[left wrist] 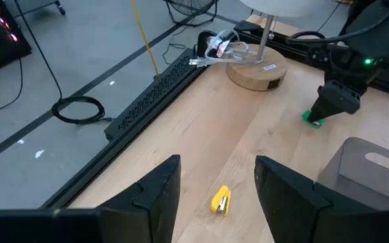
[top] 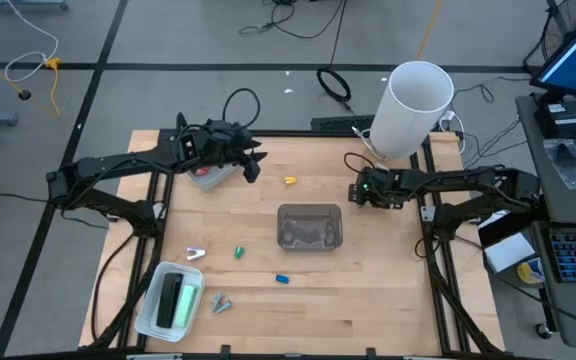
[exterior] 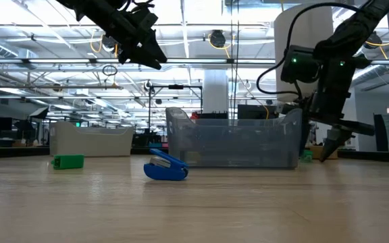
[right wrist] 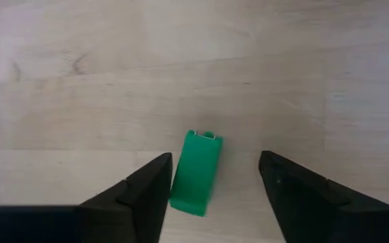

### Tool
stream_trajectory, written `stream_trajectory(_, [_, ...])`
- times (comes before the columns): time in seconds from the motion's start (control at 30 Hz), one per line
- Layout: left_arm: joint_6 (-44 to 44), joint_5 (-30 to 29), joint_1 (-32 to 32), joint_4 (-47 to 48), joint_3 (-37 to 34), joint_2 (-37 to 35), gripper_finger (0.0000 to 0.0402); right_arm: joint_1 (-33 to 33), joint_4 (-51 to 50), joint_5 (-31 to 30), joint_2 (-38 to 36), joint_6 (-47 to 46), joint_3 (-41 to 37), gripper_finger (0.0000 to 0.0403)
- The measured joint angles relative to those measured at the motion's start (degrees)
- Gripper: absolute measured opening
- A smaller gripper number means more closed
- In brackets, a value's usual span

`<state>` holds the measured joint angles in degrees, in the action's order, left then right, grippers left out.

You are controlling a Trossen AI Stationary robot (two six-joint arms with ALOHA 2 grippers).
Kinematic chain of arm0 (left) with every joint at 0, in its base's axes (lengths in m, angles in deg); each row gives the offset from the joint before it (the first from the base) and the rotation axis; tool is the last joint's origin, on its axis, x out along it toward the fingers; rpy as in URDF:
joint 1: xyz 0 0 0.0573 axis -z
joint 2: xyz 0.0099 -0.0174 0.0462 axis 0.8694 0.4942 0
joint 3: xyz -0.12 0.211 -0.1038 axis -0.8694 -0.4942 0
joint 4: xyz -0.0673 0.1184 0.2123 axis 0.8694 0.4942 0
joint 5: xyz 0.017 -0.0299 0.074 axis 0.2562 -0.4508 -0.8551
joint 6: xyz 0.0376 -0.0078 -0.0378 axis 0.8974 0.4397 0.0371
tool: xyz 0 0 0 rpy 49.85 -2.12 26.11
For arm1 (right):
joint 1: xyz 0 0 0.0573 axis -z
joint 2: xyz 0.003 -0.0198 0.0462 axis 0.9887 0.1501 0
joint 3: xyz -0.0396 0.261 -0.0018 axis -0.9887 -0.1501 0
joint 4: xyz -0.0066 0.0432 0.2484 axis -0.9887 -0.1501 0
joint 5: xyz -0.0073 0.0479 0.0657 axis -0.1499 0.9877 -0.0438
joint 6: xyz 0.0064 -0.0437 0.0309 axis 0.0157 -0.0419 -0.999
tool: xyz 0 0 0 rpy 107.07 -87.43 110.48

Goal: Pick and place Stapler, Stapler remover, tape
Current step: Put the small dark green stapler into the white bin

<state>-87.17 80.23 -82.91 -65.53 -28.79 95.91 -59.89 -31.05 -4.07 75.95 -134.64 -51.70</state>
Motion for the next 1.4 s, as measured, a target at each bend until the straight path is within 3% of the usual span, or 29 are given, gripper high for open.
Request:
stream_trajectory(0.5, [-1.02,0.08,0.0,-0.02,0.0,-0.02,0.0189,-0.04,-0.63,0.24,0.02,4.15,-0.19,0.0065])
stream_trajectory(0.9, [-7.03,10.65,3.44,0.02,0.0,-0.02,0.0189,-1.09,-0.16,6.16,-7.42,11.2,-0.32,0.0071])
stream_trajectory(1.17, [-14.38,12.23,8.62,-0.5,0.0,-0.02,0.0189,-1.2,1.79,10.75,-18.98,15.28,-0.3,0.0068])
stream_trajectory(1.4, [-21.32,13.25,12.9,-6.07,0.0,-0.02,0.0189,-1.33,12.92,17.91,-28.0,16.25,-0.25,0.0065])
